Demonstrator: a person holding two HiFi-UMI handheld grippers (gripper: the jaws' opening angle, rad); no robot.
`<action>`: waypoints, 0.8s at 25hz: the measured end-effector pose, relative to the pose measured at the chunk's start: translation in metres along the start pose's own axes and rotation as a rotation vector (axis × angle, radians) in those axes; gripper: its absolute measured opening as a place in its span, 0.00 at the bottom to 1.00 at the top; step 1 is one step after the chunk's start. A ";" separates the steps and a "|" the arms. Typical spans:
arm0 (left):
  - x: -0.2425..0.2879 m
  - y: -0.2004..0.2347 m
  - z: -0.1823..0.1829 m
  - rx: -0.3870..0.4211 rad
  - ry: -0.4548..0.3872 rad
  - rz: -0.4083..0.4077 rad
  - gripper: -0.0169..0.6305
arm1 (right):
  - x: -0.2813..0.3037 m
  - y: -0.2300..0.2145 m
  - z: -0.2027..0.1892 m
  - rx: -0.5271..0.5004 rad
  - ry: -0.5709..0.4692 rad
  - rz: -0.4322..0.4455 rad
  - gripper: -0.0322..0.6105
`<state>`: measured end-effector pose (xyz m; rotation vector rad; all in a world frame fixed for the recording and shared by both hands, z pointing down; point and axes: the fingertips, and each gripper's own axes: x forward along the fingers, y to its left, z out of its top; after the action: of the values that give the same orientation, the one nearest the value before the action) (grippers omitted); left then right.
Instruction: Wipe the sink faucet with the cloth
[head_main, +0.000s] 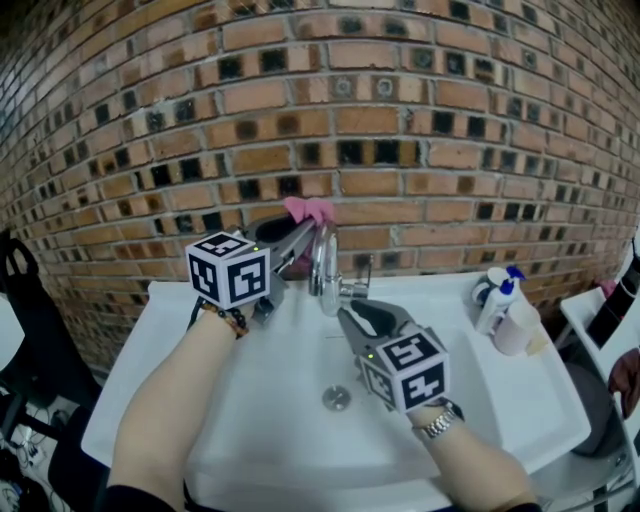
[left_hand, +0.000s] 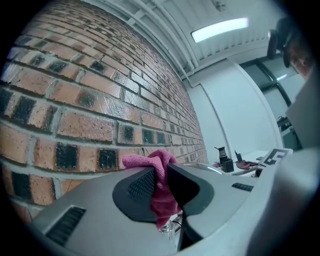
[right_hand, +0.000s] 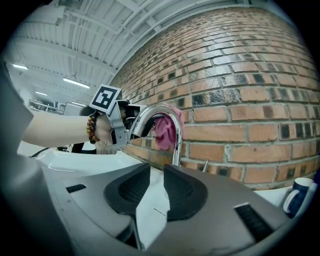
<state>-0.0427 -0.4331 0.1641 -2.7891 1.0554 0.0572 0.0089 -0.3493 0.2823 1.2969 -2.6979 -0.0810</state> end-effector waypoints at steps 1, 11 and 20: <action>-0.002 -0.002 0.002 0.012 0.000 -0.001 0.13 | 0.000 0.000 0.001 0.001 -0.002 0.000 0.20; -0.020 -0.024 0.015 0.102 -0.005 -0.004 0.13 | -0.006 -0.003 0.004 0.006 -0.017 -0.019 0.20; -0.039 -0.046 0.016 0.180 0.010 -0.006 0.13 | -0.008 -0.005 0.003 0.007 -0.024 -0.026 0.20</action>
<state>-0.0416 -0.3709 0.1585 -2.6336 1.0007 -0.0507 0.0170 -0.3458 0.2775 1.3419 -2.7040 -0.0905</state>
